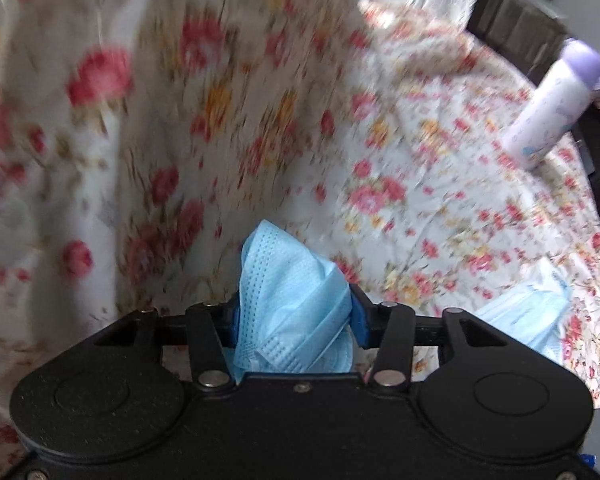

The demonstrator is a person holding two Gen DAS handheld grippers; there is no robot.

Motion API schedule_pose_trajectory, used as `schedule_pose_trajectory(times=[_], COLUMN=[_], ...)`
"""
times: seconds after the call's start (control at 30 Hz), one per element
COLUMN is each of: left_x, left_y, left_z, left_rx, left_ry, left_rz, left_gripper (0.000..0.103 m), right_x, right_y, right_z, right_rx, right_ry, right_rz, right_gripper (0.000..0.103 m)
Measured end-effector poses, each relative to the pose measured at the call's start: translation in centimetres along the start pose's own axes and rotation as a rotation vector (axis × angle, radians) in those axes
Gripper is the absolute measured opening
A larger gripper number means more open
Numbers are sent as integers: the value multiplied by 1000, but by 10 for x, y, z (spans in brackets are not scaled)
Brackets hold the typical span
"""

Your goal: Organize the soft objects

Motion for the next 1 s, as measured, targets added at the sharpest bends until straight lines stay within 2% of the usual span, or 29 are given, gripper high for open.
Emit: schedule_pose_trajectory(times=[0.17, 0.23, 0.43, 0.63, 0.87, 1.0], left_x=[-17, -23, -35, -61, -120, -159], left_y=[38, 53, 93, 133, 182, 207], left_z=[-1, -7, -26, -41, -57, -72], left_rx=[-135, -158, -174, -176, -162, -158], left_ry=[-90, -107, -132, -186, -280, -350], left_rz=[-61, -97, -182, -257, -441, -547], left_gripper=[47, 47, 47, 47, 47, 47], right_x=[-3, -6, -27, -50, -90, -116], right_y=[16, 22, 31, 39, 48, 51], right_z=[6, 9, 13, 18, 28, 35], right_rx=[-74, -98, -124, -151, -202, -222], right_ry=[-7, -23, -115, -188, -294, -299], right_rz=[-1, -11, -60, -152, -311, -410], right_gripper=[64, 64, 62, 62, 62, 62])
Point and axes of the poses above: each gripper's, at about its wrist camera, not at the fingertips, and y roughly against the way its jaws point, x to its left, z to its top, the point moved 2 cm from there along -y, roughly the way its jaws point, and after that the axes turned 14 degrees about -x, right-handed, at the moved point
